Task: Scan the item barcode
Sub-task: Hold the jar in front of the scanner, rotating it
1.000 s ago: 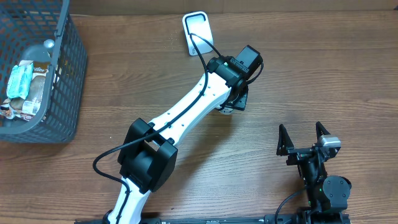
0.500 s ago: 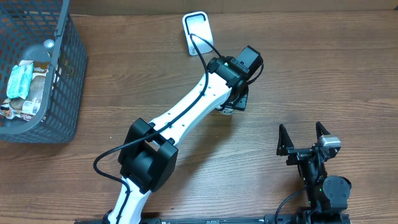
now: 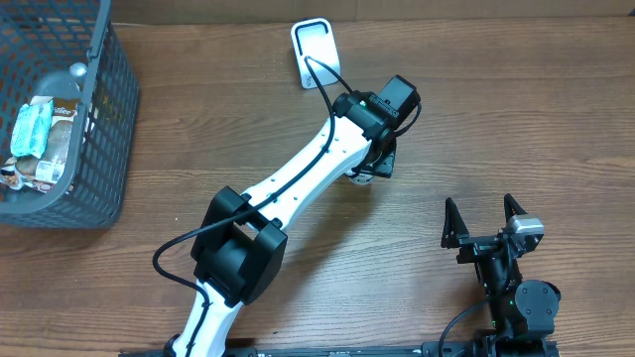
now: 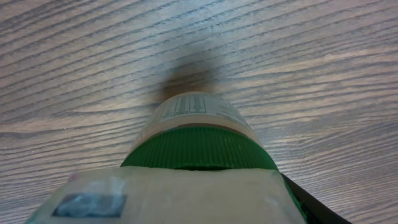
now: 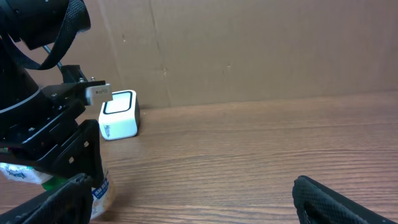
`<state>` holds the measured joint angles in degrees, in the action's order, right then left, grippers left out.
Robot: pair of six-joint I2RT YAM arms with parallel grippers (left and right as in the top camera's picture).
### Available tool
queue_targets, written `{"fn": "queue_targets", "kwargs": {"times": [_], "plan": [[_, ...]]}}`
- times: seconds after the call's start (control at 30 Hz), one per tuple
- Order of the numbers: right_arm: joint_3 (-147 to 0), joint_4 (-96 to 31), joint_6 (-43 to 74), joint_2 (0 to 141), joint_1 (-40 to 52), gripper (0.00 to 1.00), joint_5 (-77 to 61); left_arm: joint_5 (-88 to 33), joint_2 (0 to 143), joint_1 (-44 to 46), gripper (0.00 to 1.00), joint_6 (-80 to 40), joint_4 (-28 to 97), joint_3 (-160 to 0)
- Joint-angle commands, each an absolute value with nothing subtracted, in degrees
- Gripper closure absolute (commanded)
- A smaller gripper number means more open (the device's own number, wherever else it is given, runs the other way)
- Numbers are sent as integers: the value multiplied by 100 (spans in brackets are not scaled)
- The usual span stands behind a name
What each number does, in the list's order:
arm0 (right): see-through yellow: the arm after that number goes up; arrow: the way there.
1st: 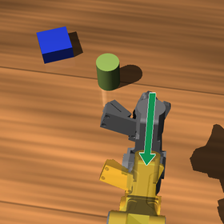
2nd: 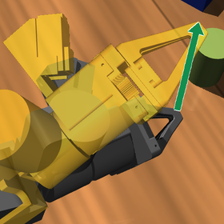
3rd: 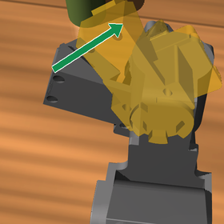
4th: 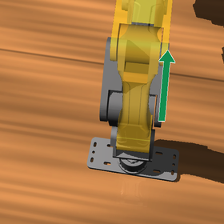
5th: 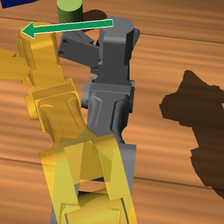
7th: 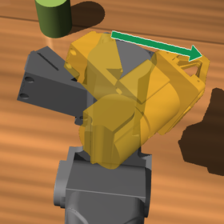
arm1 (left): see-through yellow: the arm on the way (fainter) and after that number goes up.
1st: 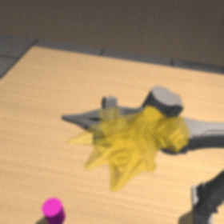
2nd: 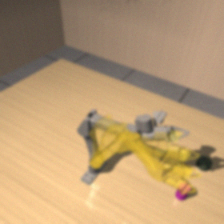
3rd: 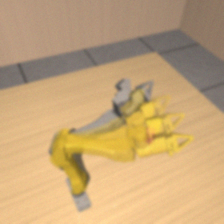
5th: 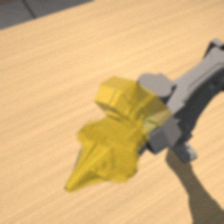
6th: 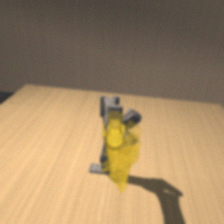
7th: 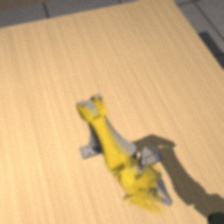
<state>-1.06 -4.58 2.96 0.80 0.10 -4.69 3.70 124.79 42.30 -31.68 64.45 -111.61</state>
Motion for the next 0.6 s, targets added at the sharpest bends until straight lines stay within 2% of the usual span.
{"fn": "queue_targets", "kwargs": {"times": [0.0,0.13,0.57], "plan": [[-45,-438,296,16,36,0,-504,471,12536,4309,89,-3345,6416,-11137],[-45,-438,296,16,36,0,-504,469,12536,4355,88,-3352,6405,-11054],[-45,-438,296,16,36,0,-504,469,12536,4407,77,-3481,6228,-10639]]}}
